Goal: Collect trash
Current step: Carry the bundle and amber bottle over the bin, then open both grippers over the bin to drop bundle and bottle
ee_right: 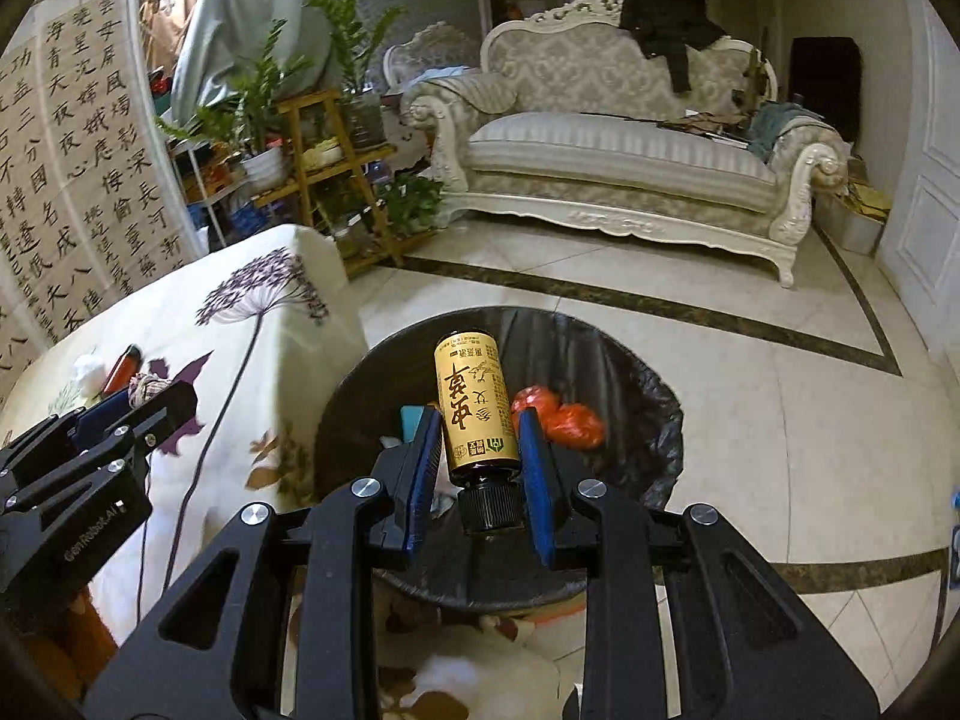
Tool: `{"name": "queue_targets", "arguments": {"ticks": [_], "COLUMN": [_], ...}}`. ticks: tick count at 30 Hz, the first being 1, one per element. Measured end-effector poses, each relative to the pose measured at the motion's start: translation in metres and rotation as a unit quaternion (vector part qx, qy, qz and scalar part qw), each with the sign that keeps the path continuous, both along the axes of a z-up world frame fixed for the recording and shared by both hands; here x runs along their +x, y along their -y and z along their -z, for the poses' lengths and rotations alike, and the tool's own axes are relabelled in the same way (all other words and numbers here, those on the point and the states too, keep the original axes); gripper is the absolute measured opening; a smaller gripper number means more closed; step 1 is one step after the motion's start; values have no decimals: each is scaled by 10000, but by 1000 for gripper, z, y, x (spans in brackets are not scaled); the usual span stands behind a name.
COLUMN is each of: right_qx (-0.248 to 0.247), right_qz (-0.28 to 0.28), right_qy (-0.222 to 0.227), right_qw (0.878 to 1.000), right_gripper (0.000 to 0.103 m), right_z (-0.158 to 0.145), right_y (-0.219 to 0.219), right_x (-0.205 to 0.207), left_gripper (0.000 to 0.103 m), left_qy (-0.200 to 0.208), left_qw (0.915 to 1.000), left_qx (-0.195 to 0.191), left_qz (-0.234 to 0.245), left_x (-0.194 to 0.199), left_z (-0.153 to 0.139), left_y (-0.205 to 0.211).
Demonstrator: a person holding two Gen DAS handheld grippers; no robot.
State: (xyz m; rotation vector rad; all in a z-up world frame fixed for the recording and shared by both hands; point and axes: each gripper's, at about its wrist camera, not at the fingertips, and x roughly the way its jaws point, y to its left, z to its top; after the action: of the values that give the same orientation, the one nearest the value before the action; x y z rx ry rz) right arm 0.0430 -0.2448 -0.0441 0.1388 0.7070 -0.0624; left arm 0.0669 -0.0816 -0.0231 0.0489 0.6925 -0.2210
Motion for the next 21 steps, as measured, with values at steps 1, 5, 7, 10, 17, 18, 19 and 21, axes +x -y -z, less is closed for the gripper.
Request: {"name": "queue_targets", "arguments": {"ticks": [1, 5, 7, 10, 17, 18, 19, 21], "right_qx": [1, -50, -101, -118, -142, -155, -169, -170], "right_qz": [31, 104, 137, 183, 258, 265, 279, 303], "right_qy": [13, 46, 48, 40, -26, -32, -44, -69], "right_qw": [10000, 9999, 9998, 9998, 9996, 9995, 9995, 9994], "right_gripper": [26, 26, 26, 26, 26, 26, 26, 26], "right_z": [0, 2, 4, 7, 16, 17, 17, 19], "right_y": [2, 6, 8, 12, 17, 17, 18, 19], "right_x": [3, 13, 18, 26, 41, 42, 45, 48], "left_gripper": [40, 40, 40, 40, 41, 41, 42, 43], "left_qy": [0, -43, -82, -115, -251, -269, -275, -318], "left_qw": [10000, 9999, 9999, 9998, 9995, 9994, 9994, 9993], "left_qx": [16, 96, 107, 164, 175, 182, 185, 185], "left_qz": [15, 60, 72, 91, 109, 94, 95, 103], "left_x": [2, 14, 20, 29, 46, 49, 51, 55], "left_z": [1, 6, 9, 13, 19, 19, 19, 20], "left_y": [3, 16, 20, 27, 34, 35, 36, 38]}}
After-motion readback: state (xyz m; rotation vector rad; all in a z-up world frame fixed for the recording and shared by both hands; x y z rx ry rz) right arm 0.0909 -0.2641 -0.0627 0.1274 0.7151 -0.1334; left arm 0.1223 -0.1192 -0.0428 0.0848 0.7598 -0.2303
